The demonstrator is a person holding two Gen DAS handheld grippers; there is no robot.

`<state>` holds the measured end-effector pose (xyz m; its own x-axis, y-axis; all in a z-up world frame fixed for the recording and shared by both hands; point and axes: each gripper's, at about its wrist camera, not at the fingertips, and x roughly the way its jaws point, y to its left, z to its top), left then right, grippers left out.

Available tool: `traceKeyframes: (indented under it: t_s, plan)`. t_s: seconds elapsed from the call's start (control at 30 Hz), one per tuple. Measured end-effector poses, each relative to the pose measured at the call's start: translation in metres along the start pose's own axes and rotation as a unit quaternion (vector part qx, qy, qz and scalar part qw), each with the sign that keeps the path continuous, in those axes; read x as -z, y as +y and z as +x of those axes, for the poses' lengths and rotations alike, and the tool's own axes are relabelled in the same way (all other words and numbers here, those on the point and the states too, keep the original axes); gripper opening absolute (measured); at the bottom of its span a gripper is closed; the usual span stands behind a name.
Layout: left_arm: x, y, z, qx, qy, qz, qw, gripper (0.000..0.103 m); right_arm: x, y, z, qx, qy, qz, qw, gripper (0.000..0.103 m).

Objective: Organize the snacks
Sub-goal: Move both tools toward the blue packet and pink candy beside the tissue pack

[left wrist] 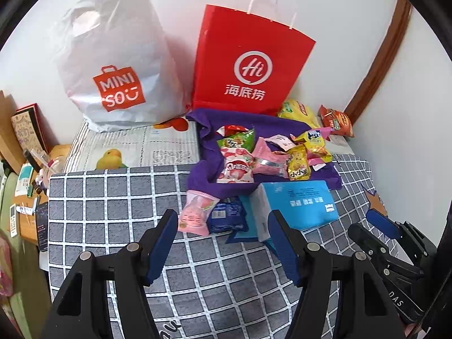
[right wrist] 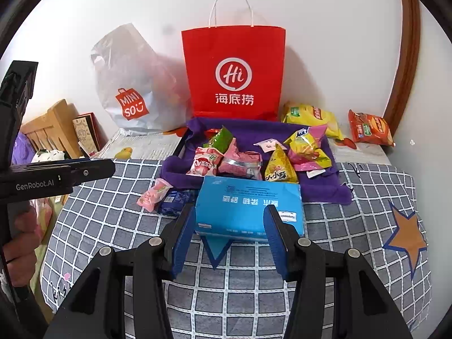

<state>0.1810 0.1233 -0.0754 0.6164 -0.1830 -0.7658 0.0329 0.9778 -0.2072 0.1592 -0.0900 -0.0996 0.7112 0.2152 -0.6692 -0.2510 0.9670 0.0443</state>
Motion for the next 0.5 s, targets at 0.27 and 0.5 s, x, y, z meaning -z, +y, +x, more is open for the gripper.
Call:
traceKeyframes:
  t_s: [0.27, 0.5]
  plan:
    - [-0.002, 0.027, 0.008, -0.013, 0.000, -0.016, 0.9998, 0.064, -0.003, 0.011, 0.022, 0.006, 0.009, -0.002, 1.000, 0.050]
    - [-0.003, 0.053, 0.019, -0.029, 0.003, -0.031, 0.9991, 0.064, -0.007, 0.028, 0.042, 0.004, 0.013, -0.014, 1.000, 0.050]
